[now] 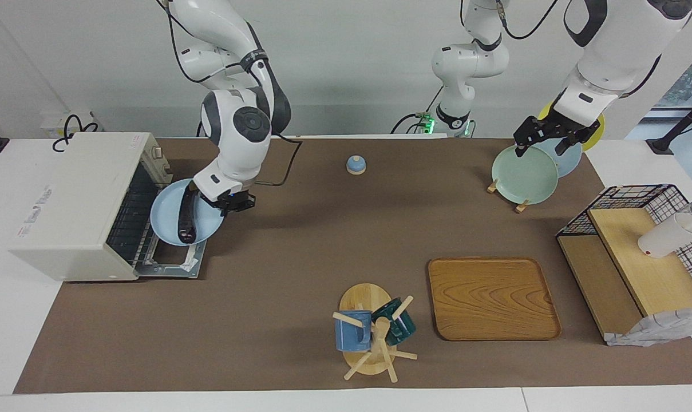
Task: Put eggplant into oven
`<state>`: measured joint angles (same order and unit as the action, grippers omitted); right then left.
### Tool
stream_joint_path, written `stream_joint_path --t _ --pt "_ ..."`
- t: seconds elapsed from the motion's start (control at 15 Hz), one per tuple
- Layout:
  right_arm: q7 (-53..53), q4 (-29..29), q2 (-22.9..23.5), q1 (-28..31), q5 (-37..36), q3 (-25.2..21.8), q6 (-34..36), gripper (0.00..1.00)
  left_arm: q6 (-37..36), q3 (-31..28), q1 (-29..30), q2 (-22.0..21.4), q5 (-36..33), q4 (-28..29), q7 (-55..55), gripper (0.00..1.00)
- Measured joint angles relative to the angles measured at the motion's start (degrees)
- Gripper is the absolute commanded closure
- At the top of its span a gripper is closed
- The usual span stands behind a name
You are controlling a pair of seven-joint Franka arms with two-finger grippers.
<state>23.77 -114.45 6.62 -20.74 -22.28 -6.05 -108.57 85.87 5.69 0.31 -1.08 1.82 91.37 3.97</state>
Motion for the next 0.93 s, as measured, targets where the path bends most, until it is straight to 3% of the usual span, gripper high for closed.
stream_joint_path --t 0.87,0.93 --pt "-15.8 -4.7 -1.2 14.7 -1.8 0.2 -5.8 1.00 0.0 0.0 0.0 0.0 0.0 0.0 0.0 0.00" --pt "-16.9 -4.7 -1.2 15.3 -1.8 0.1 -6.0 0.90 0.0 0.0 0.0 0.0 0.0 0.0 0.0 0.00"
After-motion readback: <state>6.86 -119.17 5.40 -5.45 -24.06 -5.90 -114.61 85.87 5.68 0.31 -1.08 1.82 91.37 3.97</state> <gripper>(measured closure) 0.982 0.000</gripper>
